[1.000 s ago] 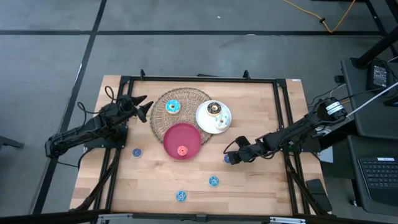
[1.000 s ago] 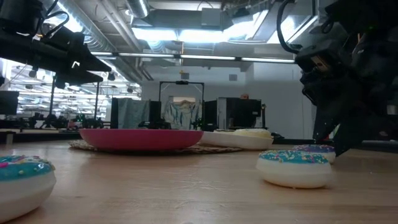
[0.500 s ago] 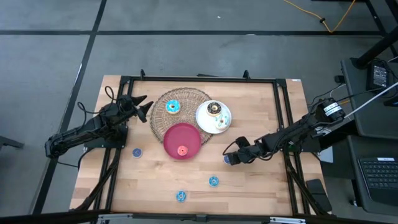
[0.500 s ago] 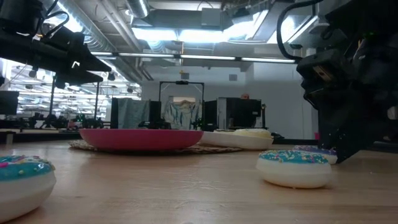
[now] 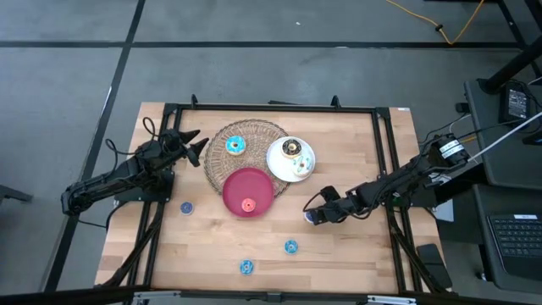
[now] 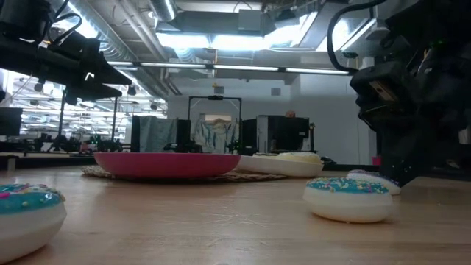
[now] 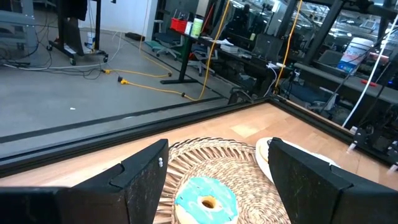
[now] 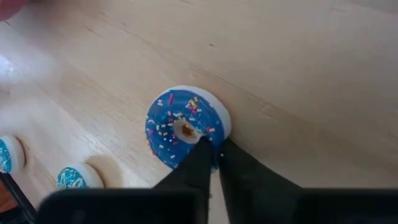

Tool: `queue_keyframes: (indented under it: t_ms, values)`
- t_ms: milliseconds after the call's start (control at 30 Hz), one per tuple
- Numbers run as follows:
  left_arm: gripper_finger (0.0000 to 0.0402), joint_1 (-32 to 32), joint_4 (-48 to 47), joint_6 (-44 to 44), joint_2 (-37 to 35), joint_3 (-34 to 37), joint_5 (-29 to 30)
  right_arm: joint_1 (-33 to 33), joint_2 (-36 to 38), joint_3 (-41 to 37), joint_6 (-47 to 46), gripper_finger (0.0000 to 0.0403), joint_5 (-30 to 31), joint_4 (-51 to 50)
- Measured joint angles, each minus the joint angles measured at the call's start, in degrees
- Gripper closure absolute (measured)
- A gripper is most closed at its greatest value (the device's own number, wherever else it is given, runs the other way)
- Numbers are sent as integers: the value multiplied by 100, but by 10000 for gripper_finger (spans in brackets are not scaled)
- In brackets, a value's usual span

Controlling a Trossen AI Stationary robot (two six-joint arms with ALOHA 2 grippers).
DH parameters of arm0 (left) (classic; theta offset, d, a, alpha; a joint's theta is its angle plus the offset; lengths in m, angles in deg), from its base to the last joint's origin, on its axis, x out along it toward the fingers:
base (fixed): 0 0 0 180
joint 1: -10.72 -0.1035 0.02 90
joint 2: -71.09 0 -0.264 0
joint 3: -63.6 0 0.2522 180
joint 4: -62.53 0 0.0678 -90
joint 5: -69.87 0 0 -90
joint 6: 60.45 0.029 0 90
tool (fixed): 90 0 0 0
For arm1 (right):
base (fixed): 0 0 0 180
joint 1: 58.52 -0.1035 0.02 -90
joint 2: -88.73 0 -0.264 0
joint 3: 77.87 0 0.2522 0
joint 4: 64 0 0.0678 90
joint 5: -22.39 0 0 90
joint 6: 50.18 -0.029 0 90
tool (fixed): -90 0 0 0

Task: Pick & Place donuts
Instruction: Put the right blue donut on the pink plate

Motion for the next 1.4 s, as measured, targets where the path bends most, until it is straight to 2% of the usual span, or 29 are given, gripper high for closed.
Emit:
queue_keyframes:
  t_ms: [100, 300, 633, 1000, 1233, 1400]
  values:
    - [135, -2, 0, 0, -2, 0, 0, 0, -13, 205, 209, 394, 6, -304]
    - [135, 0, 0, 0, -2, 0, 0, 239, -17, 1043, 1068, 389, -152, -1158]
    - [135, 0, 0, 0, -2, 0, 0, 906, -305, 2924, 2936, 394, -763, -2801]
    - [135, -1, 0, 0, -2, 2, 0, 1596, -1512, 4941, 4517, 394, -1635, -3908]
    - [135, 0, 0, 0, 0, 0, 0, 1978, -2347, 5973, 5345, 394, -1784, -4285]
    - [135, 0, 2, 0, -2, 0, 0, 2170, -2861, 6440, 5702, 393, -1825, -4306]
